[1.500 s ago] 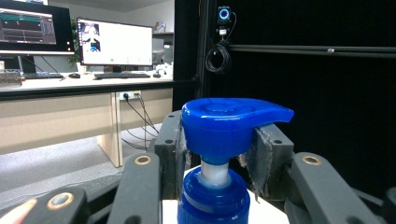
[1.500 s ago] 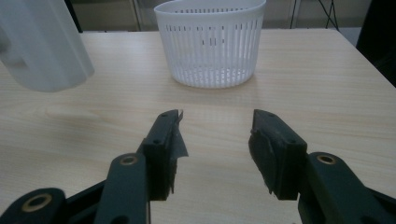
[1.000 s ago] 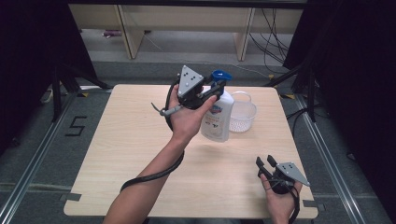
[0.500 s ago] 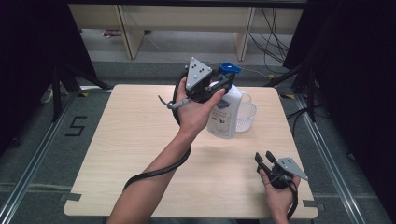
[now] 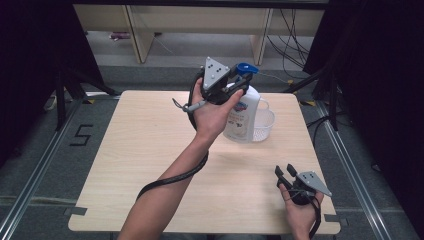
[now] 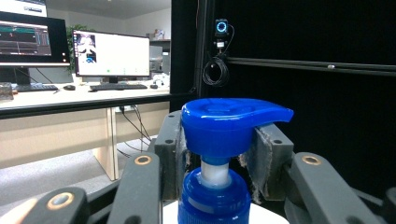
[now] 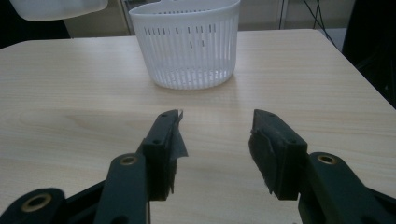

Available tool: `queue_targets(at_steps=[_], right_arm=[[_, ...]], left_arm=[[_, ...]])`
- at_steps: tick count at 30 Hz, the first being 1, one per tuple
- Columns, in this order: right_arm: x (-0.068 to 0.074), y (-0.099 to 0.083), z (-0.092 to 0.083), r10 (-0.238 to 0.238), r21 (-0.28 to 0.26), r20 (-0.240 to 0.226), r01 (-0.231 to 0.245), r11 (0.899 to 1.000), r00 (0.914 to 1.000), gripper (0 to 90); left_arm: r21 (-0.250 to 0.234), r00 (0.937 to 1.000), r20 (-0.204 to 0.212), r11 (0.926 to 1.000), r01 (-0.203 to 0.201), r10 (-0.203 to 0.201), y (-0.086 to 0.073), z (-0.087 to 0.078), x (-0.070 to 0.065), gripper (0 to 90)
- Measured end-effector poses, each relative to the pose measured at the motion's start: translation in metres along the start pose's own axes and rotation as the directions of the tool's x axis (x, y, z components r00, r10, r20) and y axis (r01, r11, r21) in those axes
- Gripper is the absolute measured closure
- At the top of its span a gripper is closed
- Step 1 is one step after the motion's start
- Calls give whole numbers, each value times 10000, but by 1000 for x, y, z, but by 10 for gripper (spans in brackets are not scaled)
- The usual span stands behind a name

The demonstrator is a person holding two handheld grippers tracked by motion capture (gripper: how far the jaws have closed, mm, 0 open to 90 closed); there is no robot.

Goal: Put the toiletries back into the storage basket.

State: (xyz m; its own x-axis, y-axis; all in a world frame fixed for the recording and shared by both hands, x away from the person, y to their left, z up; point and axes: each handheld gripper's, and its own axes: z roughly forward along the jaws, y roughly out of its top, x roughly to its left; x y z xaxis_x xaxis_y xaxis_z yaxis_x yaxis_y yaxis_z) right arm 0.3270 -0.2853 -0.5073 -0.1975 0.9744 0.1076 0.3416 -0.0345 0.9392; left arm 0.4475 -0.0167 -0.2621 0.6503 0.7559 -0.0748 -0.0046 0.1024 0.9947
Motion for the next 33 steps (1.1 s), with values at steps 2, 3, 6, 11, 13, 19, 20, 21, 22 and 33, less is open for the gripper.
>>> queue_targets(at_steps=[2, 3, 6, 11, 13, 19, 20, 21, 22, 33], right_arm=[[1, 0, -3, -183, 54, 69, 183, 9998, 9998, 526], [3, 0, -3, -12, 86, -8, 12, 10000, 10000, 526], [7, 1, -7, -121, 64, 114, 121, 9999, 9999, 526], [8, -1, -6, 20, 118, 88, -21, 9999, 10000, 526], [7, -2, -5, -294, 165, 149, 291, 9994, 9995, 526], [9, -2, -3, -380, 130, 160, 378, 9992, 9991, 526], [9, -1, -4, -348, 126, 63, 347, 9993, 9994, 526], [9, -2, -3, -249, 62, 0, 249, 9997, 9997, 526], [9, -2, -3, -249, 62, 0, 249, 9997, 9997, 526], [8, -3, -3, -207, 254, 214, 202, 9995, 9996, 526]], left_arm=[[-64, 10000, -69, 10000, 46, -46, 2, 2, 0, 600], [-41, 10000, -79, 10000, 14, -14, 3, 4, 0, 600], [-80, 9999, -105, 9999, 74, -75, 6, 7, 1, 600], [-141, 9999, -117, 9999, 93, -95, 12, 12, 3, 600], [-171, 9998, -186, 9998, 89, -92, 14, 14, 3, 600], [-136, 9994, -347, 9999, -98, 93, 13, 24, 5, 600], [-86, 9995, -314, 10000, -39, 36, 12, 25, 6, 600], [-67, 9994, -335, 10000, -38, 36, 11, 26, 6, 600], [-67, 9994, -335, 10000, -38, 36, 11, 26, 6, 600], [-120, 9991, -416, 9999, 89, -94, 12, 39, 11, 600]])
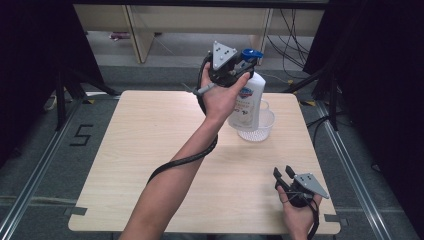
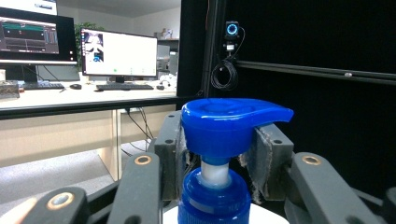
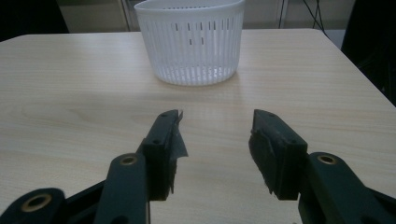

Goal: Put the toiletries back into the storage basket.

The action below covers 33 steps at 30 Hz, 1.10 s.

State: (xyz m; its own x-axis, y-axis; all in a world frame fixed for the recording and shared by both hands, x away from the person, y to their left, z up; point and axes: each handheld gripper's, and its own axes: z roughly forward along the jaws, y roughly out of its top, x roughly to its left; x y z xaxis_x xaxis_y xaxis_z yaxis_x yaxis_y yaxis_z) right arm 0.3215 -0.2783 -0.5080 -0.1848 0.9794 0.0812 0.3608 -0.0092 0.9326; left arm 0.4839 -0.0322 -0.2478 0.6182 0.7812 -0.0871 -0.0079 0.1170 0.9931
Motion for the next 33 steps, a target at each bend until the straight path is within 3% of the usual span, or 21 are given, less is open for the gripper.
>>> queue_targets(at_steps=[8, 10, 12, 17, 20, 25, 33], right_arm=[[-1, 0, 0, -25, -26, 27, 25, 10000, 10000, 525], [-1, 0, 1, 171, -82, -330, -174, 9998, 9993, 525], [-2, 0, 0, -23, -49, -92, 22, 10000, 10000, 525], [-1, 0, 0, 131, -34, -174, -132, 9999, 9998, 525], [-3, -1, 1, -91, -86, -136, 90, 9999, 9999, 525], [-3, 0, 1, -3, -28, -22, 3, 10000, 10000, 525], [-2, -1, 0, 177, -26, -292, -178, 9998, 9994, 524]], left_arm=[[78, 9997, -222, 9999, -101, 103, -1, 6, 3, 600], [161, 9995, -246, 9997, -173, 177, -2, 9, 4, 600], [175, 9995, -247, 9997, -192, 197, -2, 11, 5, 600], [208, 9995, -267, 9996, -164, 169, -2, 17, 5, 600], [270, 9993, -283, 9994, -220, 228, -3, 19, 4, 600], [351, 9996, -237, 9993, -148, 156, -5, 24, 4, 600], [366, 9994, -276, 9991, -214, 225, -3, 30, 2, 599]])
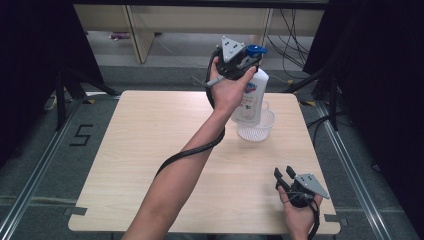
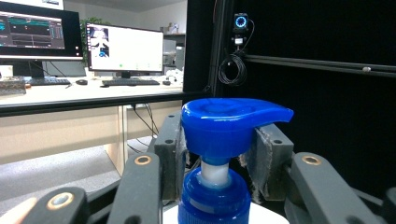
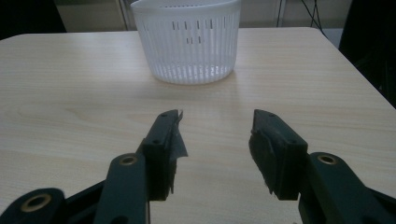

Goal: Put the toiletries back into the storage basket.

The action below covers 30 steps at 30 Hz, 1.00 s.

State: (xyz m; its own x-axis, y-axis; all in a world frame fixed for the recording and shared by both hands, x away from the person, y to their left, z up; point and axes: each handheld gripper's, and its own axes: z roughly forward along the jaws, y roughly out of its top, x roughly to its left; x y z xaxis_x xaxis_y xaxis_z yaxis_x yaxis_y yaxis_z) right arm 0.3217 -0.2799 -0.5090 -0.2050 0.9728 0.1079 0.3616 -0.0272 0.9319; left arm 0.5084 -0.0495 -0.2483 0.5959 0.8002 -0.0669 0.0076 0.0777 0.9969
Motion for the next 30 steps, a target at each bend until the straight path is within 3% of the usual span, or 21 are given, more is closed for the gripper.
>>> queue_targets(at_steps=[3, 5, 7, 8, 17, 20, 21, 23, 24, 25, 29, 30], right_arm=[[1, 1, -2, -151, 23, 386, 151, 9999, 9991, 524], [1, 1, -2, -85, -15, 145, 85, 10000, 9999, 523], [-1, 1, -2, -317, -8, 400, 318, 9995, 9987, 524], [0, 0, -2, -72, -37, 310, 74, 10000, 9995, 524], [-3, 0, -1, -269, -94, 340, 272, 9996, 9991, 524], [-3, 0, -2, -223, -83, 313, 226, 9997, 9993, 524], [1, 0, -3, 277, 36, 280, -278, 9996, 9992, 524], [0, 0, -2, 166, -31, 393, -165, 9999, 9991, 524], [1, 0, -3, 280, -32, 280, -279, 9996, 9992, 524], [-2, 0, -2, 14, -41, 146, -13, 10000, 9999, 524], [-2, 0, -3, 51, -58, 144, -50, 10000, 9999, 524], [1, 0, -3, 381, -55, 263, -380, 9993, 9989, 524]], left_arm=[[-40, 9999, -44, 10000, -91, 91, 1, 2, -1, 599], [4, 9999, -50, 10000, -97, 97, 2, 5, -2, 600], [21, 9999, -73, 10000, -85, 85, 3, 8, -2, 600], [-4, 10000, -66, 10000, -10, 10, 2, 9, -3, 600], [114, 10000, 12, 9999, -49, 49, -1, 19, -7, 599], [177, 9999, 85, 9998, -61, 59, -1, 21, -10, 600], [173, 9999, 98, 9998, -54, 52, -1, 22, -11, 599], [144, 9999, 109, 9999, 8, -10, -1, 24, -12, 599], [140, 9999, 129, 9999, 17, -19, -1, 25, -12, 599], [143, 9999, 127, 9999, -28, 26, -1, 25, -12, 599], [131, 9998, 202, 9999, -40, 37, -2, 28, -14, 599], [128, 9998, 212, 9999, -36, 33, -3, 29, -16, 599]])
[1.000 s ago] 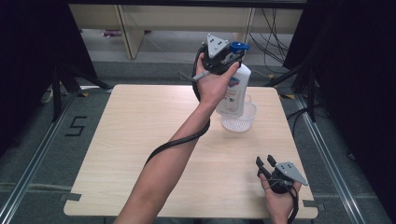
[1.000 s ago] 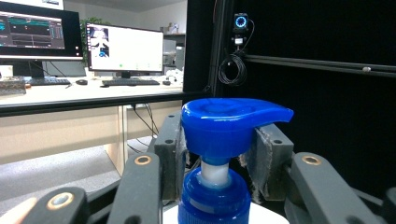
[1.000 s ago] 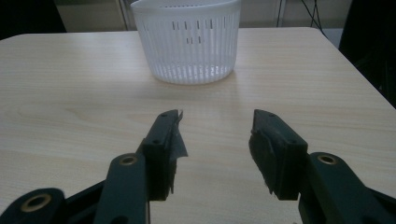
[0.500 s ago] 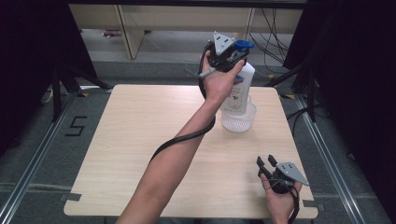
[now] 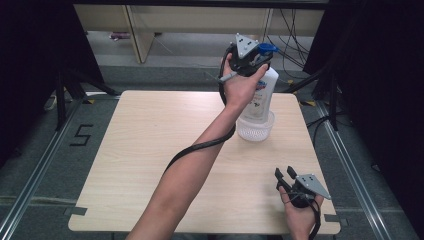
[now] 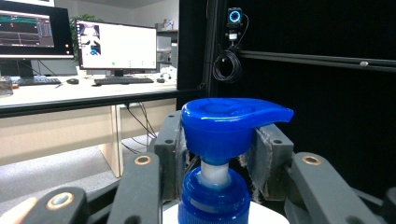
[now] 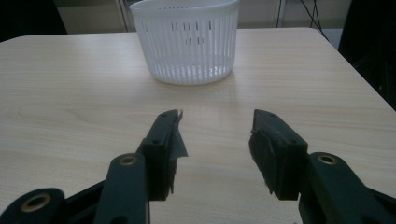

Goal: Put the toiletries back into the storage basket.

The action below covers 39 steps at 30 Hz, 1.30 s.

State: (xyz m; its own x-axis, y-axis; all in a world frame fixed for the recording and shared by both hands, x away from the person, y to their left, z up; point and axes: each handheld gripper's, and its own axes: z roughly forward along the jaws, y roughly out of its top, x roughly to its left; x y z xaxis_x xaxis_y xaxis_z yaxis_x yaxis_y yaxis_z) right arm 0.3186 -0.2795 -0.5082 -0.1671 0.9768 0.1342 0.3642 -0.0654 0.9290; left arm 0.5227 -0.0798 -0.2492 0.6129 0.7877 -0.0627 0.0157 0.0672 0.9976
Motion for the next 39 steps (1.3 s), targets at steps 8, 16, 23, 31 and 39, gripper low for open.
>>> queue_targets(at_steps=[8, 16, 23, 31, 39], right_arm=[[-4, 0, 1, -597, -76, 0, 597, 9982, 9982, 524], [-2, 0, 0, -476, 82, -23, 476, 9988, 9989, 523], [-3, 0, 0, -381, 70, -304, 384, 9992, 9988, 524], [-4, 0, -1, -594, 49, -68, 595, 9982, 9982, 525], [-2, -2, 0, -217, -58, -57, 217, 9997, 9997, 525]], left_arm=[[181, 10000, 29, 9998, 25, -25, -5, 7, -3, 599], [242, 10000, 53, 9997, 36, -37, -8, 12, -5, 599], [339, 9999, 90, 9994, -54, 50, -14, 18, -4, 599], [550, 9999, 79, 9984, -138, 134, -24, 25, -5, 599], [827, 9998, 72, 9964, -180, 175, -33, 29, -6, 599]])
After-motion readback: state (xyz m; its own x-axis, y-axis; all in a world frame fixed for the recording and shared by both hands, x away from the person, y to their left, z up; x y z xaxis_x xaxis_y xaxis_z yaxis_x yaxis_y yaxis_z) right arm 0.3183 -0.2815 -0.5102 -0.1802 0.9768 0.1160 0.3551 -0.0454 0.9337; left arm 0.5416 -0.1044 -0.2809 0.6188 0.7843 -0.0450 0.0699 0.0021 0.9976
